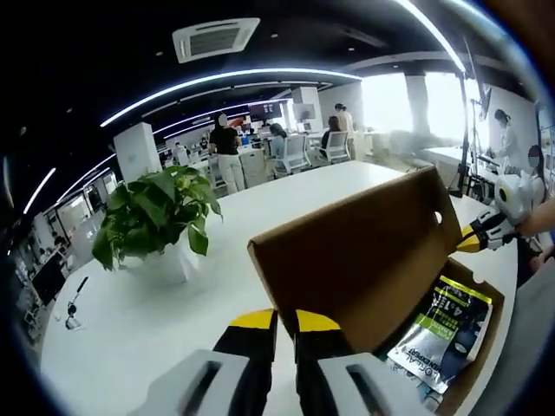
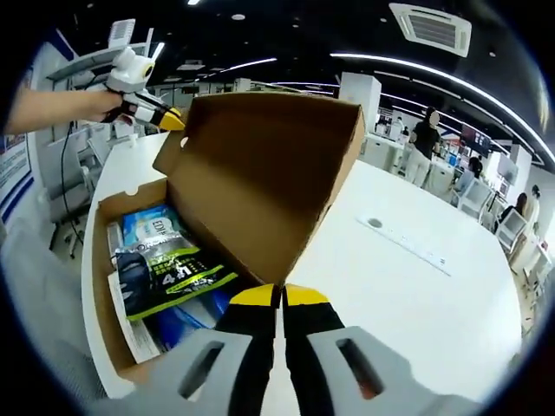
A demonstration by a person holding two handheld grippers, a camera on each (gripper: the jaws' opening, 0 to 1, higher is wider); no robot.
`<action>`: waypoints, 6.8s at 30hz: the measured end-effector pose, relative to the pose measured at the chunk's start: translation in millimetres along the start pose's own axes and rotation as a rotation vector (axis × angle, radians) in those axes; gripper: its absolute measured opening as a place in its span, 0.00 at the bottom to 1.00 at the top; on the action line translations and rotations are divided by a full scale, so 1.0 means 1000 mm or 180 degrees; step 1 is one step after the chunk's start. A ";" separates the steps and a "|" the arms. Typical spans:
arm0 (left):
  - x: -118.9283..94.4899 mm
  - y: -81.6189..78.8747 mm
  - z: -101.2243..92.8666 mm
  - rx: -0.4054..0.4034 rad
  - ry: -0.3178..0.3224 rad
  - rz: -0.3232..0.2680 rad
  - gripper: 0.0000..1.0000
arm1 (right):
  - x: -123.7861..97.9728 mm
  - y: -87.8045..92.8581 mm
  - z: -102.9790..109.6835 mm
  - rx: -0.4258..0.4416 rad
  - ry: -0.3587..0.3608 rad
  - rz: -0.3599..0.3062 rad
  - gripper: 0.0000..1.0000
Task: Operate the shoe box by opening the lid, removing the specified soft item, and placing it in the target area until the item is outside and the box remains undamaged.
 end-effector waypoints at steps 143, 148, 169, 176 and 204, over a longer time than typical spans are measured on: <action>-0.039 0.081 -0.056 -0.0452 0.0033 0.0638 0.26 | -0.003 -0.017 0.062 0.0723 -0.0859 0.0637 0.19; -0.038 0.091 -0.065 -0.0445 0.0119 0.0718 0.27 | 0.005 -0.016 0.065 0.0706 -0.0926 0.0806 0.20; -0.028 0.124 -0.098 -0.0631 0.0469 0.0975 0.27 | 0.030 -0.011 0.083 0.0663 -0.1032 0.1281 0.22; -0.023 0.133 -0.106 -0.0715 0.0558 0.1078 0.26 | 0.028 -0.011 0.082 0.0555 -0.1023 0.1283 0.13; -0.003 0.152 -0.127 -0.1415 0.0885 0.1345 0.18 | 0.026 -0.006 0.088 -0.0041 -0.1085 0.1213 0.00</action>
Point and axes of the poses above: the point that each gripper's makers call its tool centre point, and the gripper's own axes: x roughly forward along the fingers, z roughly to its left, y roughly out of its underside, the point moved 4 cm from there along -x, roughly backward along the fingers, and after that the axes turned 12 degrees about -x, right-handed, at the moved point
